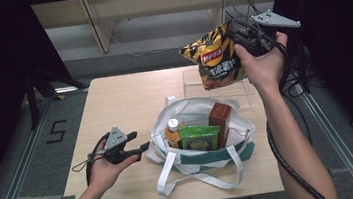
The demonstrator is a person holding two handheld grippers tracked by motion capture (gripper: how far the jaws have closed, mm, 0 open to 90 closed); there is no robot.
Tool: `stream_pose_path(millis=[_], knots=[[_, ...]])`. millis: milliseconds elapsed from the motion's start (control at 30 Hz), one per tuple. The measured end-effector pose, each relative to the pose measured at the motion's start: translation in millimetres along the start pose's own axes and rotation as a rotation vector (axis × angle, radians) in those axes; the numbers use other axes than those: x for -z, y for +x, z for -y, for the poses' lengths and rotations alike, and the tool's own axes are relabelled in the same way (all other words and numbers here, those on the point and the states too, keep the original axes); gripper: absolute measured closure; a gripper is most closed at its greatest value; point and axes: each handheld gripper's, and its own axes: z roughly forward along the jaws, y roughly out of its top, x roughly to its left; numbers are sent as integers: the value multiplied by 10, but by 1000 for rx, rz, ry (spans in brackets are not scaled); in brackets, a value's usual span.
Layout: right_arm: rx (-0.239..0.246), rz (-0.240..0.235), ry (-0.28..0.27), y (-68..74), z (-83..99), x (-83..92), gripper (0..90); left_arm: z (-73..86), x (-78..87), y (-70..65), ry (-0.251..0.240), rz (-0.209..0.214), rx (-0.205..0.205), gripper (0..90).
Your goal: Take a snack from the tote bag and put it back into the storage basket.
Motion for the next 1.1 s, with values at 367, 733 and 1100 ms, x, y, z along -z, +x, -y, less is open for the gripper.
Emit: stream_pose_path(millis=[367,733,1100], knots=[[-18,27,9,-159,8,-170,900,1,3,1,0,3,-6,373],[-39,69,13,-242,17,-296,900,12,2,-7,2,-2,1,372],[-39,97,32,-341,71,-439,900,12,3,-5,1,1,1,372]])
